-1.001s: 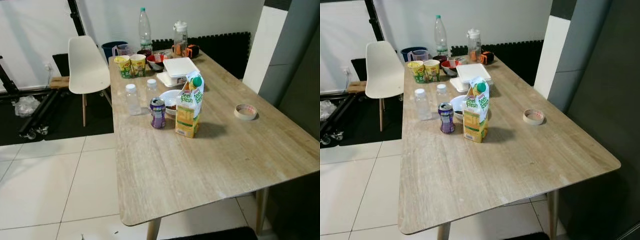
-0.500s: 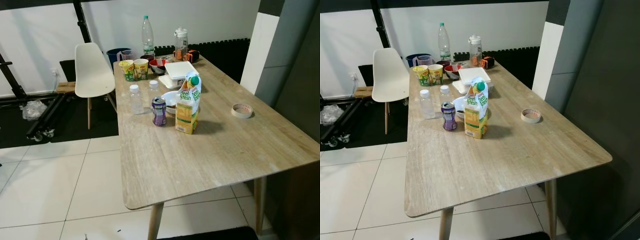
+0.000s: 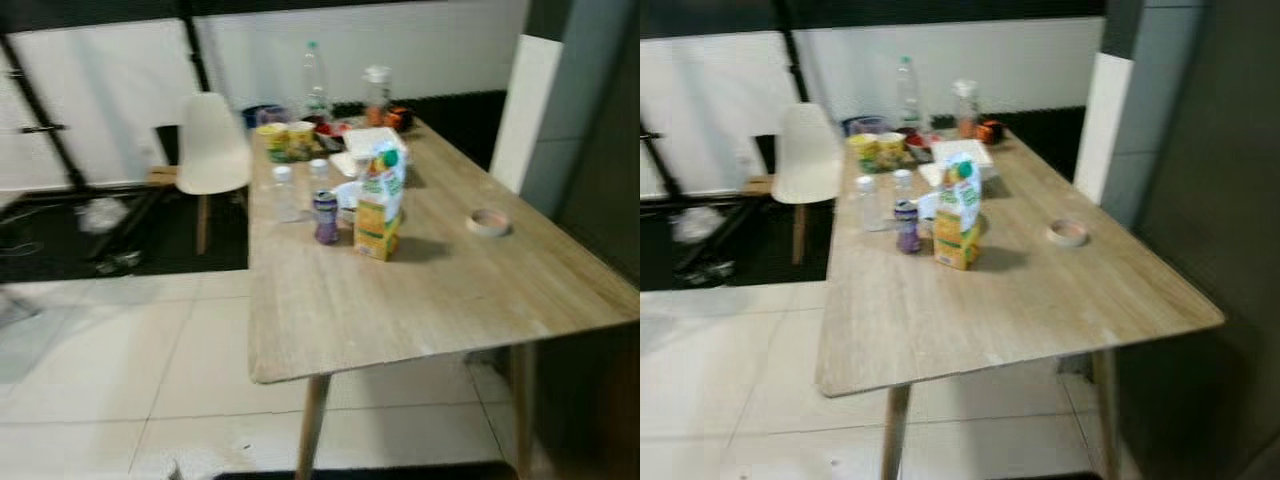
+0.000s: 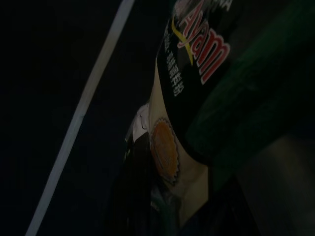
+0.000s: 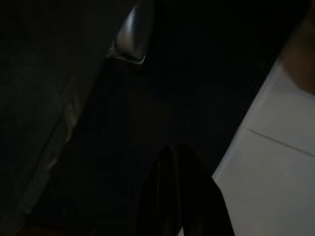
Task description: Restocking fridge
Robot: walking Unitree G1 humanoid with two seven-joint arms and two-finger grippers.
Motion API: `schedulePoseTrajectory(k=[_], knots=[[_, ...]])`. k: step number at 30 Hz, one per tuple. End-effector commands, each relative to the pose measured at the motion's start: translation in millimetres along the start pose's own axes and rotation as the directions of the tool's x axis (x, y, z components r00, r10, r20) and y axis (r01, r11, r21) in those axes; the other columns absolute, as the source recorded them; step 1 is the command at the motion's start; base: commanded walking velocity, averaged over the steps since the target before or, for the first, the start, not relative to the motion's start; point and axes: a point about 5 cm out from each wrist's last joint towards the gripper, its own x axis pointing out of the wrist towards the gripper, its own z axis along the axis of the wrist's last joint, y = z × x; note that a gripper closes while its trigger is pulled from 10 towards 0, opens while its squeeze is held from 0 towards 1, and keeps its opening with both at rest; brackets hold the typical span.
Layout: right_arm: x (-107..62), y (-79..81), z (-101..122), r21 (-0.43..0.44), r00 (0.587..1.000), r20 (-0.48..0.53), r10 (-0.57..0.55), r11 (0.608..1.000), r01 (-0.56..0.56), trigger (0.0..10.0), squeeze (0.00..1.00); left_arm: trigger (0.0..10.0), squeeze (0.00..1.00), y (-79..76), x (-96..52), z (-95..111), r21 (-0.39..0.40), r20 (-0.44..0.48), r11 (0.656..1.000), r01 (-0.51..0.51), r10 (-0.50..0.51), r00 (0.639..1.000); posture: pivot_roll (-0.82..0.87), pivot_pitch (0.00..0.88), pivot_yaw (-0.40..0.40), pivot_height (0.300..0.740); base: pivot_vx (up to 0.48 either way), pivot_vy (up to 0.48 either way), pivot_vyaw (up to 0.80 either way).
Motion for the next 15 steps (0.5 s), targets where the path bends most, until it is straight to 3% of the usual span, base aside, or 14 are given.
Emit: schedulePoseTrajectory(k=[1, 15], knots=[[0.6, -3.3, 24.8, 0.014, 0.995, 0.091, -0.030, 0.999, 0.029, 10.0, 0.00, 10.0, 0.00, -3.8, 2.0, 14.1, 0.010, 0.041, 1.000, 0.011, -0.012, 0.999, -0.09, 0.000, 0.022, 0.740, -0.311, 0.000, 0.00], [0.8, -2.3, 21.9, 0.004, 0.997, 0.075, -0.022, 1.000, 0.022, 10.0, 0.00, 10.0, 0.00, -4.3, 2.2, 14.9, 0.007, 0.042, 1.000, 0.014, -0.014, 0.999, -0.08, 0.000, 0.022, 0.740, -0.309, 0.000, -0.05]])
